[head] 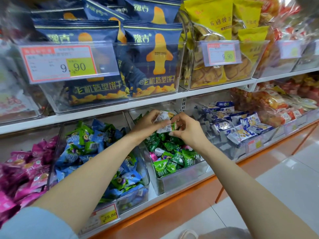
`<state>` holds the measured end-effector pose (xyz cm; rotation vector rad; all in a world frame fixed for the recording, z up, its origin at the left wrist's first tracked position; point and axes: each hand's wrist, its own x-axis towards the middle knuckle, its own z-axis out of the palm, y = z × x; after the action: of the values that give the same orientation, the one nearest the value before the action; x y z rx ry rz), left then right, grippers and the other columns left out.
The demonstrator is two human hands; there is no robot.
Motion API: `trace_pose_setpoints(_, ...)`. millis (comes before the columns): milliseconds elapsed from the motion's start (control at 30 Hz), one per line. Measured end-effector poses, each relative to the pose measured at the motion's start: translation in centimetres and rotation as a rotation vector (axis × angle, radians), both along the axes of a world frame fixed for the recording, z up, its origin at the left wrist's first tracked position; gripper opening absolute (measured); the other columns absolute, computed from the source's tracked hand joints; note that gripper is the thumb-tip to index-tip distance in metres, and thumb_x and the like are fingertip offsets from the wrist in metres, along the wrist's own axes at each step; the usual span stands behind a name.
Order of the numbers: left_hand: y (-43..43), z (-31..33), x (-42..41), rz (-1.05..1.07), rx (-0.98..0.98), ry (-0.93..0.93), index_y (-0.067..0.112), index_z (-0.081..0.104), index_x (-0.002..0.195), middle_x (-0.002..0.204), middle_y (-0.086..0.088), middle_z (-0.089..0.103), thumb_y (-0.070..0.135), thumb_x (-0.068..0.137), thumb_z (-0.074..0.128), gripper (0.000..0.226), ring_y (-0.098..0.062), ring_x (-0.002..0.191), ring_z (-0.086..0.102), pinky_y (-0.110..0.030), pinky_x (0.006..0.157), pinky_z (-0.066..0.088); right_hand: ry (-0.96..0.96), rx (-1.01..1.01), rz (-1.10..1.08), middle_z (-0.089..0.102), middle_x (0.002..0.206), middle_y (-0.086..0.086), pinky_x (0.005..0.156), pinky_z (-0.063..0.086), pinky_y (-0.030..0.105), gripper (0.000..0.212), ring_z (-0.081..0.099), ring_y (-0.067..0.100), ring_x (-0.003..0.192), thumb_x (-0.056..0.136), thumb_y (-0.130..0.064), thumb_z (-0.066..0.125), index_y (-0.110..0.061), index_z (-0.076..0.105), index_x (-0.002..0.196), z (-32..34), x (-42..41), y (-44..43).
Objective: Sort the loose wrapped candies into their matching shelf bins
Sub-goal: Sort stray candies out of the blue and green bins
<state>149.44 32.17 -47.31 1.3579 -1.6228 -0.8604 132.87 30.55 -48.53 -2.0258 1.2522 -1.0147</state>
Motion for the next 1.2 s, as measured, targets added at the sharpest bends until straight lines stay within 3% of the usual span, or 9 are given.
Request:
trace_pose_setpoints(200,-0.6,-0.7,0.5,0.122,-0.041,0.077,0.021,0.051,0.114,0.109,0.004,0.061,0.018,0.077,0.075,0.044,-0.014,0.104,0.058,-0.022,0.087,0.045,-0.077,0.067,-0.046,0.061,0.077,-0.005,0.067,0.045,0.033,0.042,0.051,0.010,0.064,0.073,-0.011,0.078,-0.020,0.048,0.101,0.1,0.4,0.2)
trace_pose_setpoints(367,0.9,0.1,1.1,0.296,-0.087,0.097,0.018,0.047,0.130,0.129,0.008,0.052,0.033,0.079,0.073,0.059,-0.013,0.117,0.050,-0.030,0.098,0.039,0.617,-0.078,0.066,0.049,0.094,-0.003,0.074,0.035,0.026,0.028,0.049,0.017,0.103,0.072,-0.045,0.075,-0.028,0.071,0.094,-0.8,1.6,1.3)
trace_pose_setpoints(567,4.7,0.0,2.5,0.310,-0.074,0.051,0.019,0.036,0.139,0.121,0.015,0.041,0.026,0.083,0.070,0.066,-0.005,0.116,0.040,-0.019,0.087,0.030,0.775,-0.242,0.044,0.052,0.109,0.003,0.088,0.033,0.032,0.026,0.046,0.023,0.111,0.077,-0.042,0.070,-0.024,0.070,0.096,-2.1,3.6,1.5)
trace_pose_setpoints(667,6.7,0.4,3.4,0.311,-0.075,0.023,0.022,0.033,0.141,0.135,0.009,0.043,0.031,0.082,0.070,0.070,-0.010,0.121,0.042,-0.020,0.090,0.032,0.721,-0.236,0.027,0.054,0.104,0.001,0.084,0.034,0.030,0.019,0.049,0.022,0.108,0.078,-0.038,0.070,-0.023,0.071,0.090,-1.7,3.2,1.4)
trace_pose_setpoints(833,10.5,0.1,4.4,0.250,-0.079,-0.042,0.012,0.039,0.133,0.092,0.027,0.039,0.016,0.085,0.067,0.055,0.009,0.081,0.046,0.006,0.061,0.033,0.318,0.008,-0.007,0.065,0.082,-0.003,0.070,0.047,0.028,0.019,0.061,0.015,0.080,0.073,-0.025,0.078,-0.026,0.065,0.059,1.0,-0.1,1.9)
trace_pose_setpoints(900,12.3,-0.1,4.8,0.212,-0.039,-0.034,0.017,0.041,0.129,0.096,0.023,0.046,0.018,0.084,0.067,0.052,0.009,0.087,0.050,0.000,0.068,0.037,0.084,0.150,0.072,0.064,0.070,-0.004,0.063,0.046,0.028,0.020,0.055,0.010,0.063,0.075,-0.018,0.077,-0.019,0.064,0.060,2.2,-0.6,3.4)
trace_pose_setpoints(967,14.3,-0.6,5.5,0.198,0.014,-0.085,0.027,0.042,0.119,0.108,0.014,0.053,0.027,0.083,0.069,0.045,-0.007,0.102,0.056,-0.017,0.080,0.044,-0.047,0.275,0.216,0.063,0.062,-0.003,0.056,0.045,0.023,0.017,0.055,0.004,0.053,0.080,-0.011,0.072,-0.011,0.061,0.068,3.2,0.2,5.8)
trace_pose_setpoints(1067,18.1,-0.8,7.3,0.200,0.063,-0.157,0.026,0.045,0.118,0.115,0.006,0.057,0.039,0.076,0.074,0.052,-0.012,0.101,0.059,-0.034,0.087,0.049,-0.117,0.365,0.392,0.067,0.072,0.014,0.056,0.053,0.020,0.014,0.066,0.012,0.062,0.085,-0.004,0.065,-0.006,0.056,0.075,3.7,2.9,9.5)
trace_pose_setpoints(1200,24.3,-0.5,10.9,0.238,0.045,-0.157,0.027,0.044,0.120,0.110,0.011,0.057,0.026,0.075,0.077,0.055,0.006,0.081,0.059,-0.011,0.068,0.043,-0.221,0.426,0.493,0.064,0.065,0.013,0.053,0.053,0.022,0.015,0.068,0.019,0.060,0.086,0.001,0.062,-0.004,0.052,0.075,3.8,7.8,14.0)
